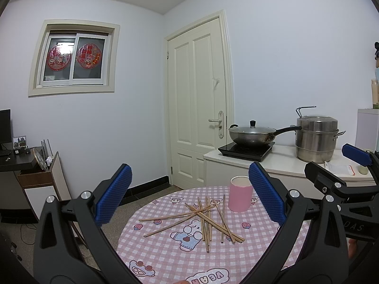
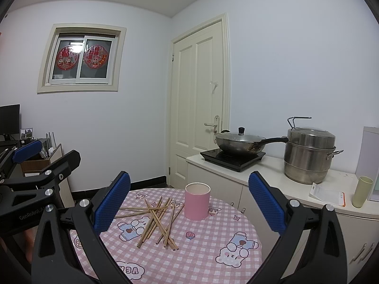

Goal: Organize utensils

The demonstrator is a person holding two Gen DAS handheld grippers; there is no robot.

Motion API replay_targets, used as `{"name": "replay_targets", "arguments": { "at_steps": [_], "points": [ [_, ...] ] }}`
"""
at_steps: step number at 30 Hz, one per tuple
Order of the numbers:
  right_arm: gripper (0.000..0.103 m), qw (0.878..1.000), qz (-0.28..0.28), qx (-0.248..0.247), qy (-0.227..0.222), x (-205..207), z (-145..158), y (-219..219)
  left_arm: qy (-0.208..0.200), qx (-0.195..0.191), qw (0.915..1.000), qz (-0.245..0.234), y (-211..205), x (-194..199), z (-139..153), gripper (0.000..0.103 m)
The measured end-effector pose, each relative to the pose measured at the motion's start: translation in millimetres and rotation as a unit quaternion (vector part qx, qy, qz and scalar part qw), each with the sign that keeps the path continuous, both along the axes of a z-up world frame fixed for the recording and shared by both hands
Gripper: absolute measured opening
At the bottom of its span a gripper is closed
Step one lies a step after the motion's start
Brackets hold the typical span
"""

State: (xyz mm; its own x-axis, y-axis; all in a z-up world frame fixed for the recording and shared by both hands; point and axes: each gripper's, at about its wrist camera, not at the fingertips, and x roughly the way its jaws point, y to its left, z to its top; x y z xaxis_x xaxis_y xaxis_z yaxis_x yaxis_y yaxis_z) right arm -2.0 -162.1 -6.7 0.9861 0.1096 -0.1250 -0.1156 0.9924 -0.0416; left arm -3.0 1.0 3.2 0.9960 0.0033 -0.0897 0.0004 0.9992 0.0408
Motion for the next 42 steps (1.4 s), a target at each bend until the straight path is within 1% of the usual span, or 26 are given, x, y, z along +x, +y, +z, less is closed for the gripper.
{"name": "replay_targets", "arguments": {
  "at_steps": [42],
  "points": [
    [0.096, 1.000, 0.000, 0.000, 0.003, 1.1, -1.9, 2.6, 0.001, 0.000, 1.0000, 0.001, -0.5, 0.2, -0.7, 0.097]
  ]
}}
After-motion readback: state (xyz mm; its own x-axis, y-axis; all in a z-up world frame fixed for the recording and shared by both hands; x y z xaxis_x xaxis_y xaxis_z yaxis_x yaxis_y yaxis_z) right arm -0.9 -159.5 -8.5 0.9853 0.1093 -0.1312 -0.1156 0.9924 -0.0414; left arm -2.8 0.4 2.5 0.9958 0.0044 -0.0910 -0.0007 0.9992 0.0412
